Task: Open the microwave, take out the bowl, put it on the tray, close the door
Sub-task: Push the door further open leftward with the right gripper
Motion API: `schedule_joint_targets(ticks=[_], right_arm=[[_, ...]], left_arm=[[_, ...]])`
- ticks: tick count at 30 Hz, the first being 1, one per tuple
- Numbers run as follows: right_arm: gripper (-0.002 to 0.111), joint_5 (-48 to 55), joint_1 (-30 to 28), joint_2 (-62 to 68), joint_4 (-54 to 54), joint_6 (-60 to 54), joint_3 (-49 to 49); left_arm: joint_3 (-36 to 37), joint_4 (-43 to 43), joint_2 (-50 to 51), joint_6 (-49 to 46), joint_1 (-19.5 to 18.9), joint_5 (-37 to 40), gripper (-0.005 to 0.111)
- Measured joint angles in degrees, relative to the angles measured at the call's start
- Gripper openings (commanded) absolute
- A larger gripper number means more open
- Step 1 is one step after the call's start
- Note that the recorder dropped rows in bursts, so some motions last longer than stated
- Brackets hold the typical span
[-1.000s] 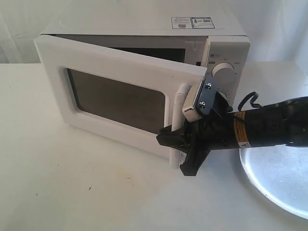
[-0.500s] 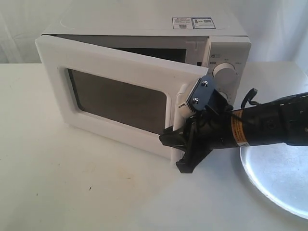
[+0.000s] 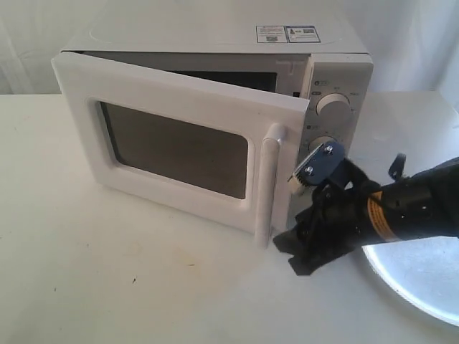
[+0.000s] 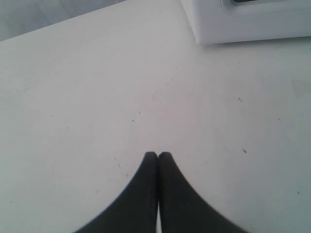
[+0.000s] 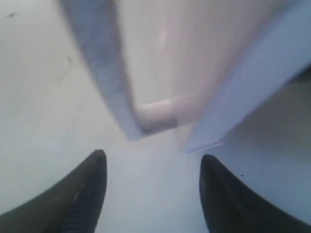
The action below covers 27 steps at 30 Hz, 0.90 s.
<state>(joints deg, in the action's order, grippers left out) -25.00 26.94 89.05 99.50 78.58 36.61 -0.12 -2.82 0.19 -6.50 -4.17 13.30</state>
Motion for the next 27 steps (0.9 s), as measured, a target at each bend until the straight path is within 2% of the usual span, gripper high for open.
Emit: schedule_joint_targets(ticks=[2,6,9,13,16,22,27], right_arm=[[0.037,1.23,0.0,-3.61,0.0,3.86,-0.54],[0.001,2.18,0.0,-9.99,0.02,6.06,-3.14],[0.0,8.56,0.0,-14.63,0.26,6.35,-4.53],[0.0,24.01,0.0,-17.71,0.64,6.49,-4.43],[0.0,28.87,0.0,-17.83,0.24,6.87,-2.43],[0.0,22.69,0.0,-13.24,-0.1,6.87,4.16],[0.0,4.7,-0.25,-8.2,0.02,3.59,8.58]], left_arm=[[0.0,0.0,0.0,0.0,0.0,0.0,0.0],[0.0,0.0,0.0,0.0,0.0,0.0,0.0],[0.0,0.0,0.0,0.0,0.0,0.0,0.0],[0.0,0.0,0.0,0.0,0.0,0.0,0.0],[0.0,0.0,0.0,0.0,0.0,0.0,0.0],[0.0,0.0,0.0,0.0,0.0,0.0,0.0],[0.0,0.0,0.0,0.0,0.0,0.0,0.0]])
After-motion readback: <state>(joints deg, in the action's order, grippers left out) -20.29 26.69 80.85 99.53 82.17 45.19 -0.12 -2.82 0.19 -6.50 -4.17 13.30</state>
